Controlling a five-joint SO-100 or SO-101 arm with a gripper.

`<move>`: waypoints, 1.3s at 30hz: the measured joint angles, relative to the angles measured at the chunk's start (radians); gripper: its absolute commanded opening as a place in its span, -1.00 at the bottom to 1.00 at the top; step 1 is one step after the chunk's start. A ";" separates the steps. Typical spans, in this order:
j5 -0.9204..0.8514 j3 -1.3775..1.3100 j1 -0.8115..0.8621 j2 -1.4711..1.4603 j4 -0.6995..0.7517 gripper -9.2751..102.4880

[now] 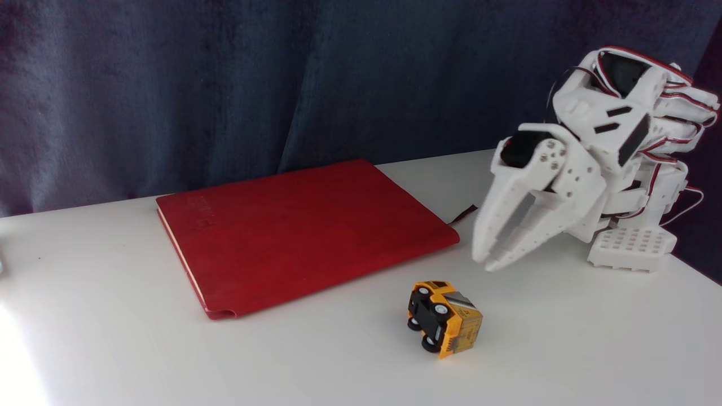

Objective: Grasp a toy truck onto the red notebook.

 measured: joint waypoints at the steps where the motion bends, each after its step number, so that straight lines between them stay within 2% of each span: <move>1: 0.011 -0.012 0.011 0.000 0.005 -0.75; 6: 0.038 -0.094 0.058 0.000 -0.005 -0.62; 11: 0.044 -0.161 0.092 0.000 -0.044 -0.32; 14: 0.002 -0.209 0.080 0.000 0.000 -0.22; 20: -0.071 -0.304 0.044 -0.011 0.028 -0.15; 22: -0.104 -0.371 0.051 -0.109 0.069 -0.12; 25: -0.210 -0.489 0.069 -0.310 0.124 -0.12; 30: -0.541 -0.612 0.060 -0.472 0.219 -0.17; 34: -0.693 -0.629 0.040 -0.601 0.302 -0.17; 39: -0.824 -0.634 0.044 -0.703 0.314 -0.13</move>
